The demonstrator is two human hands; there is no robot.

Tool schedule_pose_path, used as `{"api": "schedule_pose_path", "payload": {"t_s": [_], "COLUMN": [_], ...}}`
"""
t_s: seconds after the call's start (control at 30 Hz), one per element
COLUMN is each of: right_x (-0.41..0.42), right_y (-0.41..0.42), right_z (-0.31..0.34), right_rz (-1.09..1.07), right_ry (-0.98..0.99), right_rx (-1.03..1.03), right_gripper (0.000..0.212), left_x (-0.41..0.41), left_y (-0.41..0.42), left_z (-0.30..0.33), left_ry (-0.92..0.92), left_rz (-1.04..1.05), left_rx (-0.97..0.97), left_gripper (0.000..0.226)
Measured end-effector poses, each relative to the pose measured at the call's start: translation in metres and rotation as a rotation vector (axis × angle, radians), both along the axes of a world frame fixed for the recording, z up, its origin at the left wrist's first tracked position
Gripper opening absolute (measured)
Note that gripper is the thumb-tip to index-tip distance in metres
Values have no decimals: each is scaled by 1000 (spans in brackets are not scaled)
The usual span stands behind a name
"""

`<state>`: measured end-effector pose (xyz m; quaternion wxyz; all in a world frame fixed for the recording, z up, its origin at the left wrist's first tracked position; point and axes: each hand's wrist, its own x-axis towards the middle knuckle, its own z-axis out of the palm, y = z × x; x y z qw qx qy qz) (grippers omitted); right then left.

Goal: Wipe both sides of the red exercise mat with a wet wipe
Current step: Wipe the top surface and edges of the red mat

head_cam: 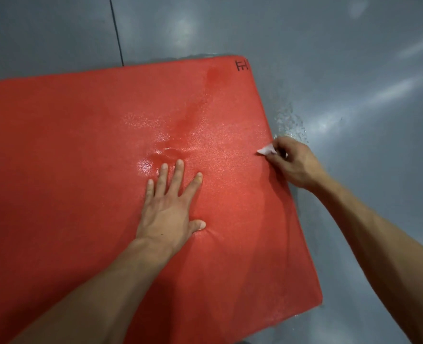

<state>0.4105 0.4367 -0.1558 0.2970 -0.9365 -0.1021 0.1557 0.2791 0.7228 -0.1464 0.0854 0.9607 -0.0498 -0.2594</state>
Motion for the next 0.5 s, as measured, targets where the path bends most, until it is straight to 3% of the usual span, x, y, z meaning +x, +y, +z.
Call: {"api": "schedule_pose_path", "payload": {"t_s": [0.2, 0.4, 0.5], "right_x": [25, -66, -43], "right_y": [22, -26, -24], "right_z": [2, 15, 11], "right_rz": [13, 162, 96], "right_ry": [-62, 67, -43], "right_rx": [-131, -37, -96], "right_gripper": [10, 43, 39], "left_x": [0, 1, 1], "left_y": [1, 1, 0], "left_z": [0, -1, -1], "left_ry": [19, 17, 20], "left_rz": [14, 39, 40], "left_rx": [-26, -51, -59], "left_gripper": [105, 106, 107]}}
